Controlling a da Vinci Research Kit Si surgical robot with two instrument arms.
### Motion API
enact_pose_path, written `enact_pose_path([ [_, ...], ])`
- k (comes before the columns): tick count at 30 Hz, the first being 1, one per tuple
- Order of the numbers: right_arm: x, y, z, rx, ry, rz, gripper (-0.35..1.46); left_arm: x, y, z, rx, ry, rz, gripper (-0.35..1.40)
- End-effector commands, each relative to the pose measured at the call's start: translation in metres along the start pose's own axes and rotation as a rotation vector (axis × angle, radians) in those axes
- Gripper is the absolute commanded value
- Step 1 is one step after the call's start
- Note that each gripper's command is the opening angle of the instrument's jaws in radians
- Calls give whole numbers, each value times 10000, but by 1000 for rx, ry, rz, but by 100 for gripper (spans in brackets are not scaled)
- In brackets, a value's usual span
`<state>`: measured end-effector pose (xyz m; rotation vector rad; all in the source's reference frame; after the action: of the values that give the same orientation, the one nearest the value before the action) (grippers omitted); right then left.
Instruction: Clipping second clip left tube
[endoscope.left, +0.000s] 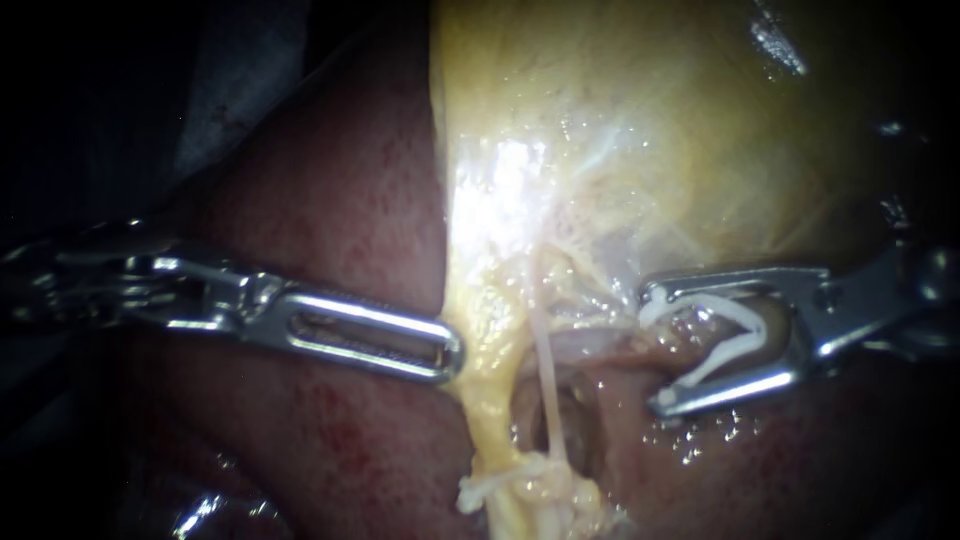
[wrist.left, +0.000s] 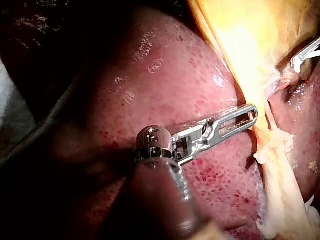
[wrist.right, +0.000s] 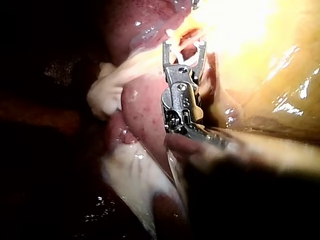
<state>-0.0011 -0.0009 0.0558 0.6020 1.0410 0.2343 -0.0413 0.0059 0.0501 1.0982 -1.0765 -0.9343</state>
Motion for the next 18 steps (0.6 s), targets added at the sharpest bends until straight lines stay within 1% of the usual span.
enact_pose_path([
  [1,-1,-1,6,7,-2,-1,55,1,-2,-1,4,2,2,-35],
  [6,-6,-7,36,37,-4,-17,55,3,-6,-3,4,3,2,-35],
  [9,-10,-11,54,57,-6,-6,54,3,-7,-3,5,3,2,-35],
  [14,-22,-15,81,84,-12,3,53,3,-10,-4,5,3,1,-35],
  [18,-33,-13,92,96,-13,13,52,3,-15,-4,6,3,1,-35],
])
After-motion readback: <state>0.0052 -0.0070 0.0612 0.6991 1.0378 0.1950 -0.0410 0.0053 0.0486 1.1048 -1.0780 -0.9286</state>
